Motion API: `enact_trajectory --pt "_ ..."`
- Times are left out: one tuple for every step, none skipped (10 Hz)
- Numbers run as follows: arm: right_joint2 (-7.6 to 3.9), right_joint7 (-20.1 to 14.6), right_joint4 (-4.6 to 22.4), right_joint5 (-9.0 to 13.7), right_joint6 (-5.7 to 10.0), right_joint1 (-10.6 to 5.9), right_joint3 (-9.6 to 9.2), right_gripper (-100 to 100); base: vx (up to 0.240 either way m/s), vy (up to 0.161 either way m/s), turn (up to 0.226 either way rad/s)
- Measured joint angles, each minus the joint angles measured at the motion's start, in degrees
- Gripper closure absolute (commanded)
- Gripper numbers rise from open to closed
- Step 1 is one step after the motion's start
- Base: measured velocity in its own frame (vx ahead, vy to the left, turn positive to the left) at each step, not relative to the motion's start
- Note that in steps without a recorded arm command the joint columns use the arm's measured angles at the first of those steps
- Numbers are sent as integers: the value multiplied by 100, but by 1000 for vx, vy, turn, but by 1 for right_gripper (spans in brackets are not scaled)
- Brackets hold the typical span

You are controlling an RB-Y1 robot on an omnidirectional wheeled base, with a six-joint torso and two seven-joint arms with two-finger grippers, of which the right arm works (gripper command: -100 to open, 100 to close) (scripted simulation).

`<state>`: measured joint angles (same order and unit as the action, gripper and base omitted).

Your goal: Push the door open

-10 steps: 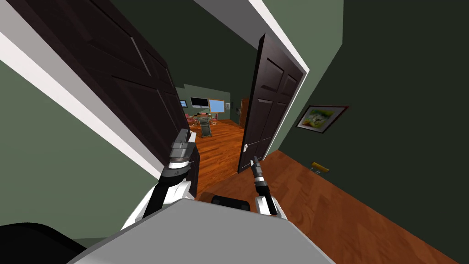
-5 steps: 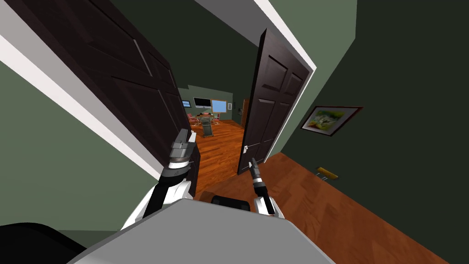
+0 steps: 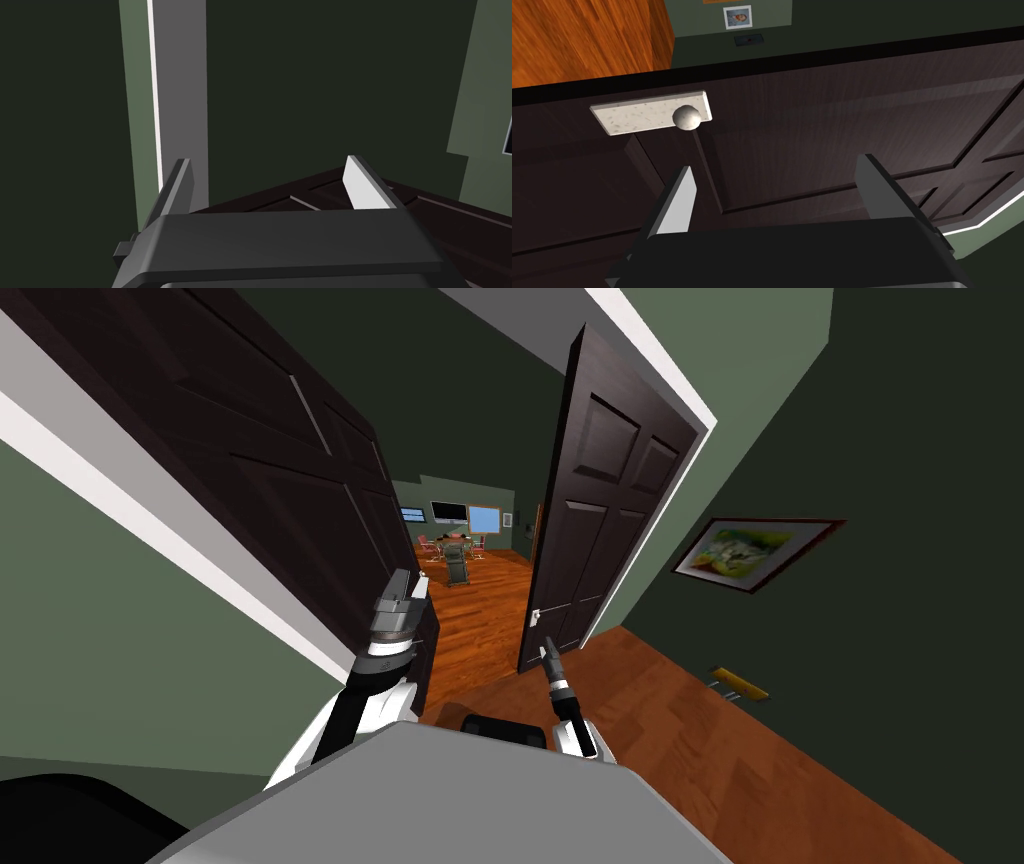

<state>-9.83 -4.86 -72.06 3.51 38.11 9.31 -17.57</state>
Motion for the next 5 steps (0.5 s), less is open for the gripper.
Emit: enact_trajectory --pt "-21 -9 137 23 30 -64 -42 -100 74 -74 87" --pt "-32 -13 257 43 53 -112 -85 -100 71 -83 90" --pt "-47 -17 401 62 100 -162 -129 -100 62 -103 94" --pt "-59 -18 526 80 147 -196 -175 -100 56 -103 99" --pt "-76 -18 614 97 172 -220 -220 -100 63 -93 80"
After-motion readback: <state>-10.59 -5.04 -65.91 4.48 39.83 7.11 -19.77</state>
